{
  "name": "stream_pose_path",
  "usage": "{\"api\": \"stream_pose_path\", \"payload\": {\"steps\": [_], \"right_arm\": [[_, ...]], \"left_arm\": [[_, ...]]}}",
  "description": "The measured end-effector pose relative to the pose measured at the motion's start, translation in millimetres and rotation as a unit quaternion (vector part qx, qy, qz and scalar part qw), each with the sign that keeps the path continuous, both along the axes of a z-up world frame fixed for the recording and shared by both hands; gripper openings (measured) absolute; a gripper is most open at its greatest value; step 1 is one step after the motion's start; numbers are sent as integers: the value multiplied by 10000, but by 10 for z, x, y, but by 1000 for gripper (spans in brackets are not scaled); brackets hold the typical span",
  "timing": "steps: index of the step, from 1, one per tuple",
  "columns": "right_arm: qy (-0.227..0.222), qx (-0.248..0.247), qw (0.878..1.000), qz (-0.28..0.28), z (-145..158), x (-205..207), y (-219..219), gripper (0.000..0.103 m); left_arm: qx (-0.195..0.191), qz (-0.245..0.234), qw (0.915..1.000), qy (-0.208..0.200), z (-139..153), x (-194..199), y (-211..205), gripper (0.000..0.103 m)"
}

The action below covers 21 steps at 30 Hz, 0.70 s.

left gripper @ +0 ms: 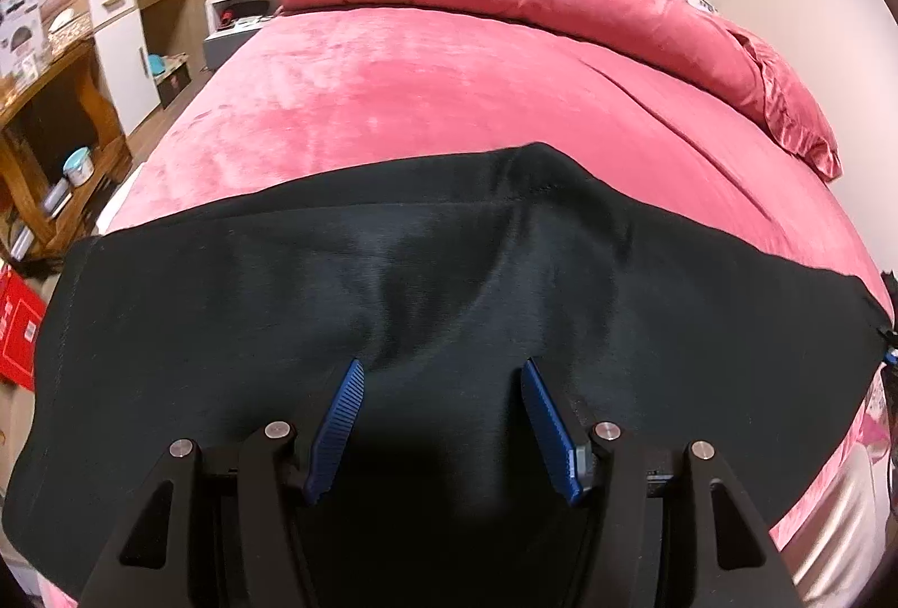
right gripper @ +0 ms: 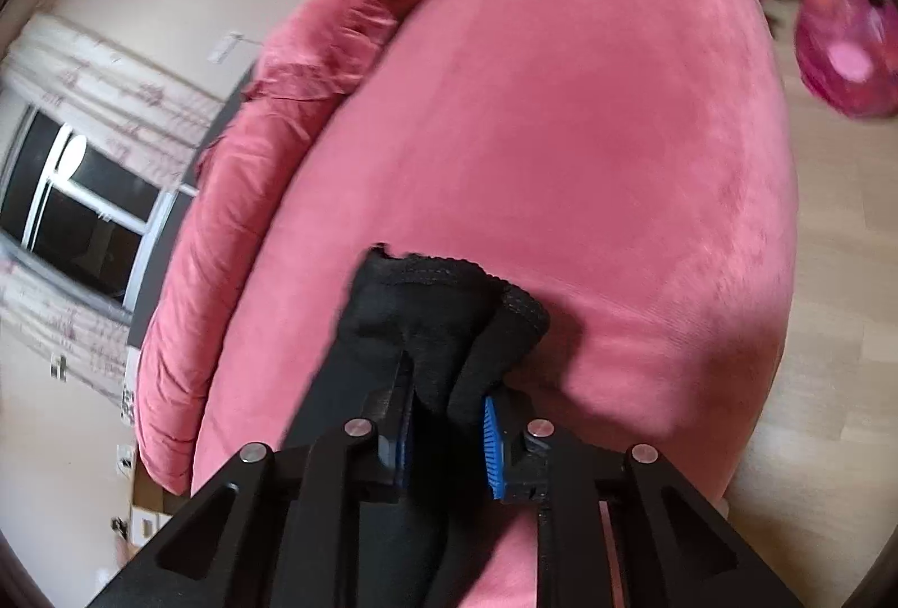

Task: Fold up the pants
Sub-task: 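Lift the leg end with the right tool and fold it toward the left tool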

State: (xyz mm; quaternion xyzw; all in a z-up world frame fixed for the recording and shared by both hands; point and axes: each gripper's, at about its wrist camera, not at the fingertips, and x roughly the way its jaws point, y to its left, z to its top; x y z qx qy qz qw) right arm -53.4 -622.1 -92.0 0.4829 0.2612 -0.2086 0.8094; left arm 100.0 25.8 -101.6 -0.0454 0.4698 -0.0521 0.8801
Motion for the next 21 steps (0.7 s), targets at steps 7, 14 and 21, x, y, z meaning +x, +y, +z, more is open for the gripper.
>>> {"api": "stream_pose_path", "payload": {"steps": [7,14,21], "right_arm": [[-478,-606,9963,374,755,-2,409,19],[-927,-1414,9798,1068,1426,-5,1086,19],[-1351,-2260,9399,2172,1943,88,2056,19]], "left_arm": [[-175,105,9998,-30,14,-29,73,60],[-465,161,9988,-82,32,-102,183,60],[-742,164,9970,-119,43,-198,250,60]]}}
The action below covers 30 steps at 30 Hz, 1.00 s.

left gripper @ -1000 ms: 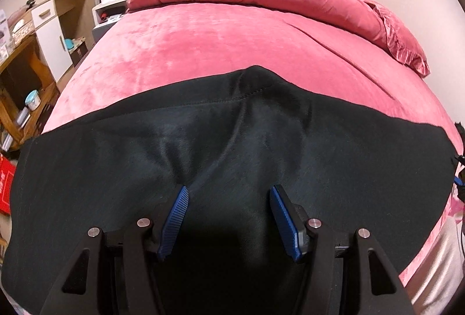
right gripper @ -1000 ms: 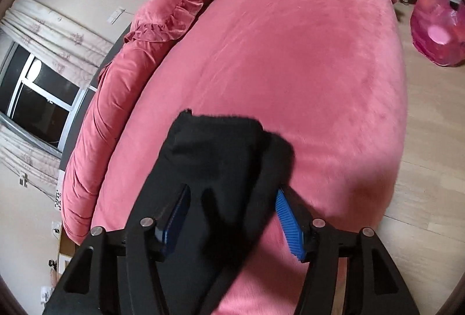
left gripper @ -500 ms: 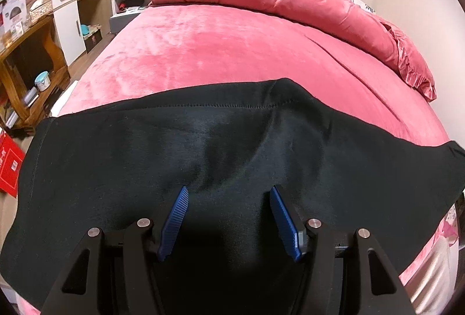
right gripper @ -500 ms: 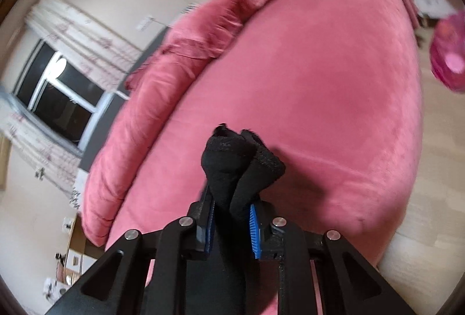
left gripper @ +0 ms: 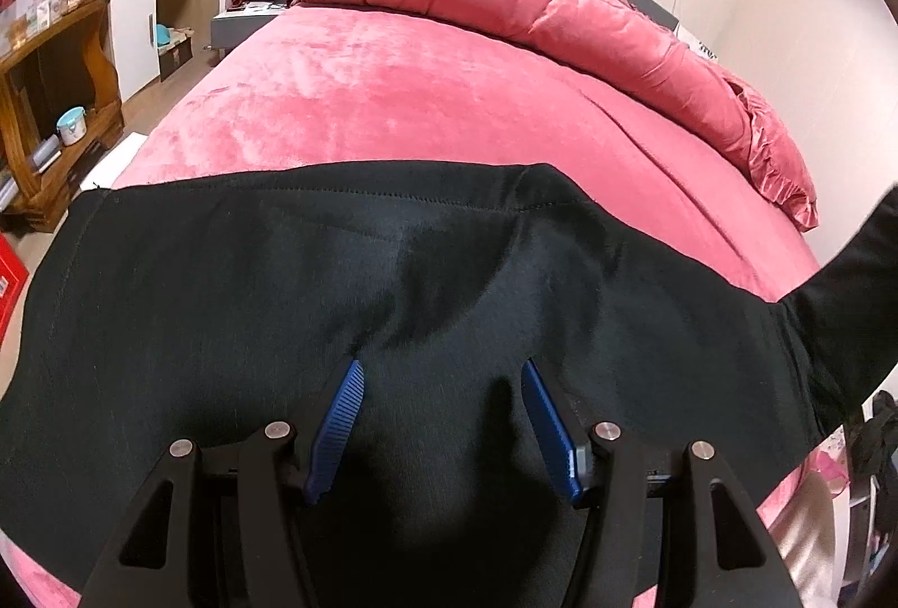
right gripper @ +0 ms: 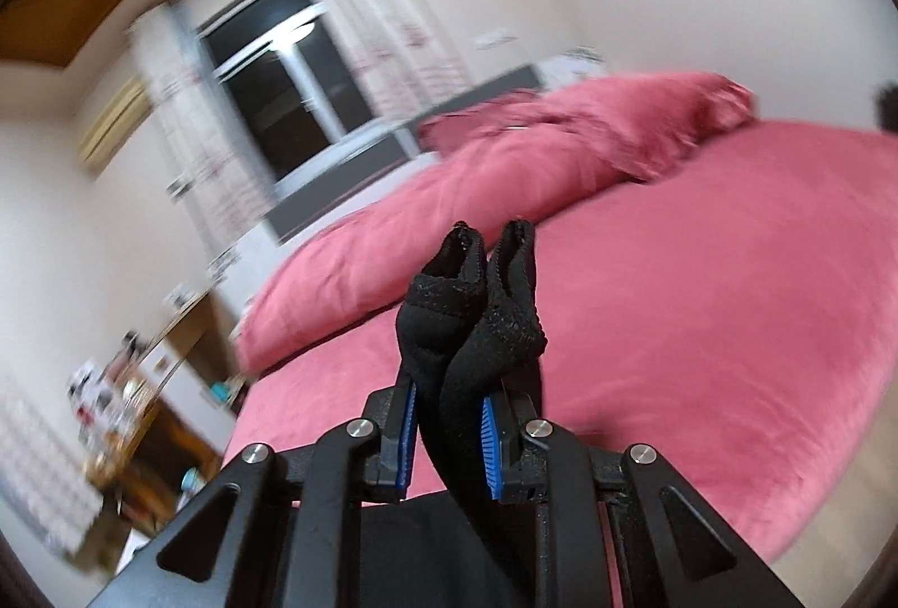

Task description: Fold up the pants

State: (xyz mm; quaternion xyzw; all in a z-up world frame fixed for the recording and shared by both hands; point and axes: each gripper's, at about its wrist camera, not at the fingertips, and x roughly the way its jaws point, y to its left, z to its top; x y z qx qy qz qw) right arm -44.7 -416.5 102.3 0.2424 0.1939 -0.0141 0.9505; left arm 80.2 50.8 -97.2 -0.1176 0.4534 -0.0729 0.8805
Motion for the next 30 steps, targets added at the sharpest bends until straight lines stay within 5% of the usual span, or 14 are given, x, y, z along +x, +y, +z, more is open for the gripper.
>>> {"api": "stream_pose_path", "payload": {"steps": [9,15,23,27,30], "right_arm": [[161,-846,9876,1309,-104,176,1113,19],[580,-1351,9650,2173,-526,329,1743,19],[1158,-1714,9429,2610,-1127,487,2136,20],[1593,-1697,9310,2811,-1475,528,2266,24],[2101,-1472,9171,3052,-1730,585,2319,47]], "left_arm": [[-254,144,9996,-10,21,-43,99,60],[-410,239,9989,19,26,-43,174,60],[-572,132,9983,16,52,-36,132,60],[-692,-35,9976,61,58,-21,31,60],[-766,-221,9968,112,57,0,-70,62]]}}
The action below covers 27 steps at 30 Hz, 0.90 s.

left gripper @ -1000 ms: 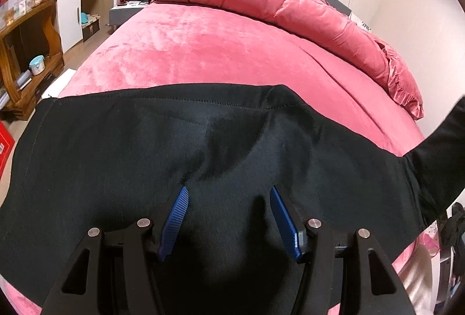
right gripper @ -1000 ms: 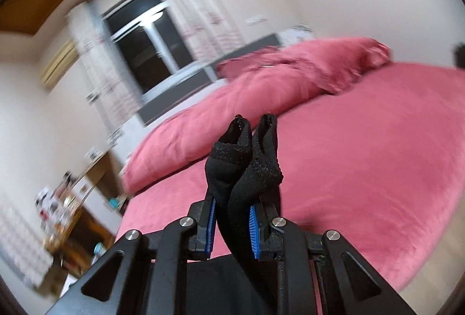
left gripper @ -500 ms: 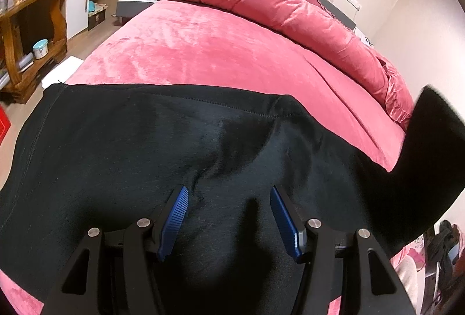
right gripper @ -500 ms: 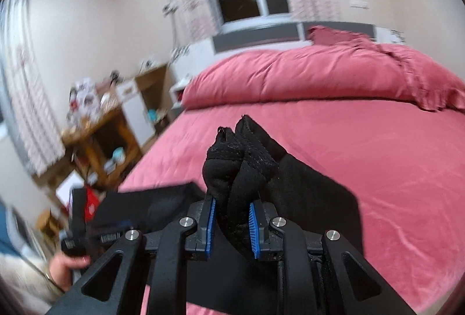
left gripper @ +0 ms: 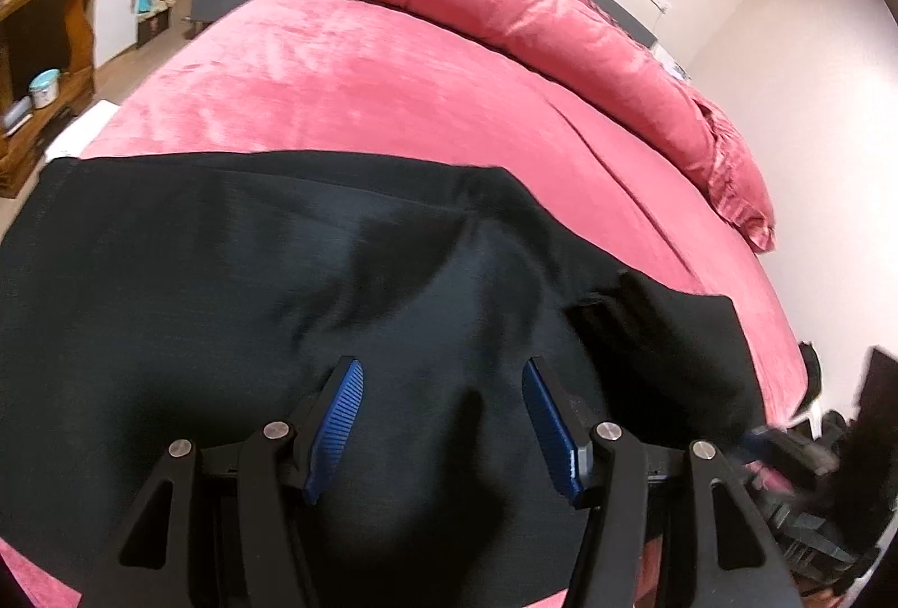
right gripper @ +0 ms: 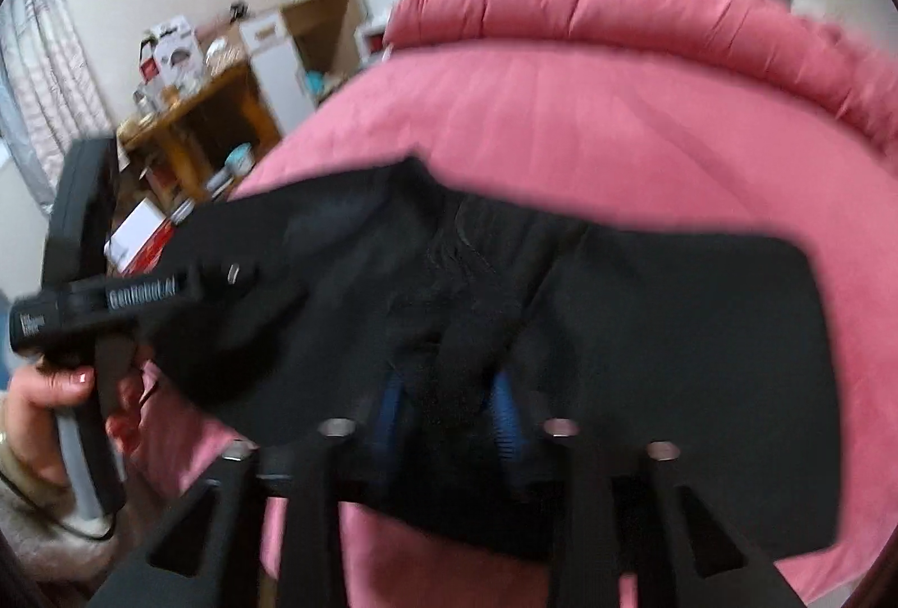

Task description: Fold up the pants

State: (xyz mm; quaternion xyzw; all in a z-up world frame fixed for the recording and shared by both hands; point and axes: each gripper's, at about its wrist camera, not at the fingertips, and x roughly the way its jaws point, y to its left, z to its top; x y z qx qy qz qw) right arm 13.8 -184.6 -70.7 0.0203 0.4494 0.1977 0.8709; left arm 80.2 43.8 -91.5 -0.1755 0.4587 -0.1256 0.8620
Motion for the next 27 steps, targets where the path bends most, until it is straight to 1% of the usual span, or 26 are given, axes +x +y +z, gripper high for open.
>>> {"api": "stream_pose_path", "payload": {"steps": [1,3,5,7,9,10,12,13,15,17,18,19,20,21,22,24,26,27], "right_arm": [[194,115,9997,42,-55,0,0,51],[179,282,9993,140,-27,-43,-41,51],[-151,505,9985,176,136,-122,-142,51],[-471,820,9955,54,314,-181,-353,51],[-705,830,9936,-296,417,-195,-585,51],[-814,709,9922,-629,455,-171,-745,51],[-830,419,9888,-1164,446,-112,-998,51],[-748,247,9859,-1474,413,-51,-1158,50],[-668,258,9814,-1783,351,46,-1403,47],[-586,250,9793,-1923,279,146,-1533,46],[-520,195,9787,-1976,223,194,-1560,44],[-423,99,9781,-2036,151,268,-1591,43],[-344,22,9774,-2086,107,320,-1632,42],[-271,-50,9765,-2138,59,355,-1672,41],[-245,-102,9757,-2173,25,395,-1679,40],[-278,-85,9753,-2188,23,372,-1719,40],[-288,41,9757,-2172,-3,364,-1687,40],[-265,48,9757,-2175,-33,359,-1649,40]], "left_arm": [[-44,-91,9999,33,-2,14,-40,65],[-186,-278,9993,141,-15,43,-126,68],[-407,-472,9977,272,-31,80,-221,68],[-666,-630,9951,377,-44,123,-322,71],[-960,-809,9909,492,-51,188,-456,72],[-1073,-864,9891,520,-47,215,-508,74],[-1285,-1009,9844,655,-66,289,-650,77],[-1323,-1070,9825,752,-82,325,-724,77],[-1278,-1241,9795,939,-141,393,-892,77],[-1105,-1279,9805,998,-177,434,-984,71],[-1040,-1262,9815,993,-187,438,-1017,58],[-996,-1279,9818,986,-194,443,-1042,32],[-964,-1349,9807,1038,-198,450,-1063,22],[-938,-1386,9802,1058,-194,444,-1069,20],[-958,-1381,9816,902,-120,405,-1032,17],[-1012,-1334,9844,537,35,312,-918,16],[-832,-1294,9876,312,134,249,-870,16],[-714,-1289,9887,289,137,256,-862,16]]}}
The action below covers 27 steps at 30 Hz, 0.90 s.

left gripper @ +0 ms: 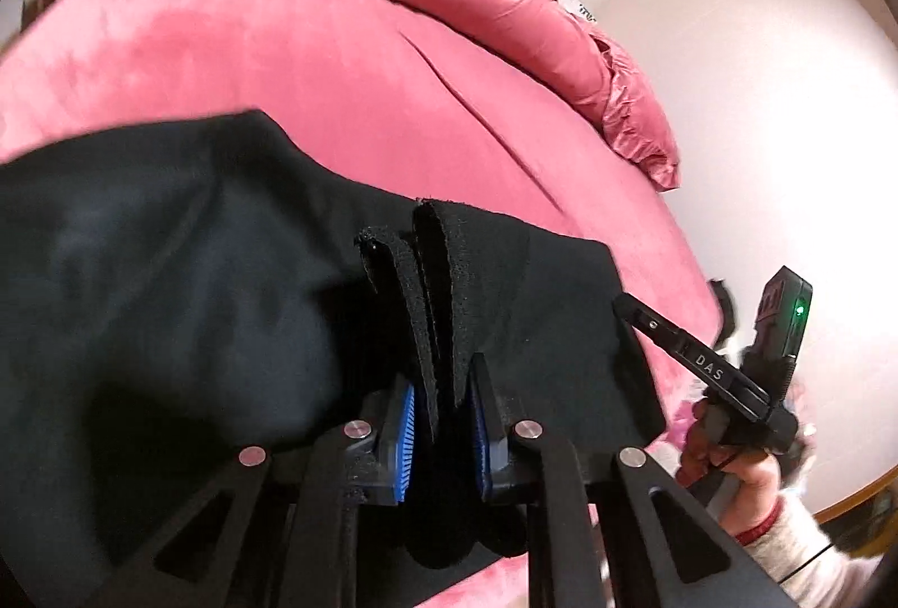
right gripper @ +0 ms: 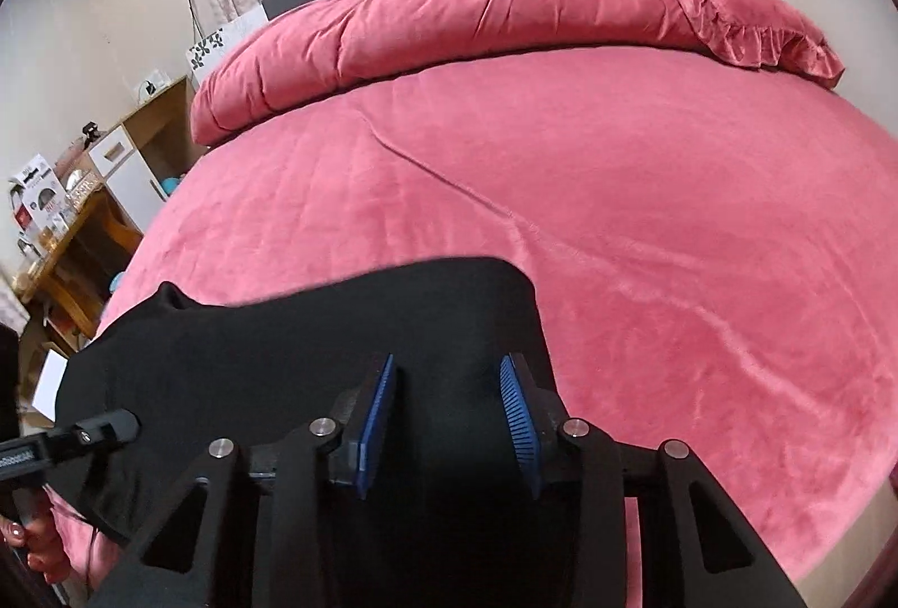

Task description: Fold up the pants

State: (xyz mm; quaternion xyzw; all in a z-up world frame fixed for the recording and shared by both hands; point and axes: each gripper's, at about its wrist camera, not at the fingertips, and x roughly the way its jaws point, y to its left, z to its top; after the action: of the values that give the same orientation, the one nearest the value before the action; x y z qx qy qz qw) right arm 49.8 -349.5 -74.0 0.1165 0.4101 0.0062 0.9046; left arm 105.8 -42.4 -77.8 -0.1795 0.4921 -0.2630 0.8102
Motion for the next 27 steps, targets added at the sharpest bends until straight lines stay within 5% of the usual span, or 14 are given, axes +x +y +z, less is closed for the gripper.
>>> {"api": "stream_pose_path", "payload": {"steps": [3,6,10,16,22,27], "right_arm": [[295,-303,9991,22,-220,15,80,39],[260,-939,9951,143,-345,30,230,39],[203,-955,9952,53,-344,14,228,39],[-167,-1244,9917,-277,-86,-197,393,40],[-679,-907,9891,939,81,-356,935,40],[-541,-824,9756,1964,-49,-380,1322,40]], "left_arm": [[378,-48,9990,236,-213,95,-42,17],[363,-43,9990,248,-358,120,-54,21],[309,-92,9992,220,-283,75,0,29],[407,531,9975,-229,-54,-187,467,43],[566,1329,9883,-495,91,-382,1062,46],[428,2077,9768,-291,77,-472,1590,58]]}}
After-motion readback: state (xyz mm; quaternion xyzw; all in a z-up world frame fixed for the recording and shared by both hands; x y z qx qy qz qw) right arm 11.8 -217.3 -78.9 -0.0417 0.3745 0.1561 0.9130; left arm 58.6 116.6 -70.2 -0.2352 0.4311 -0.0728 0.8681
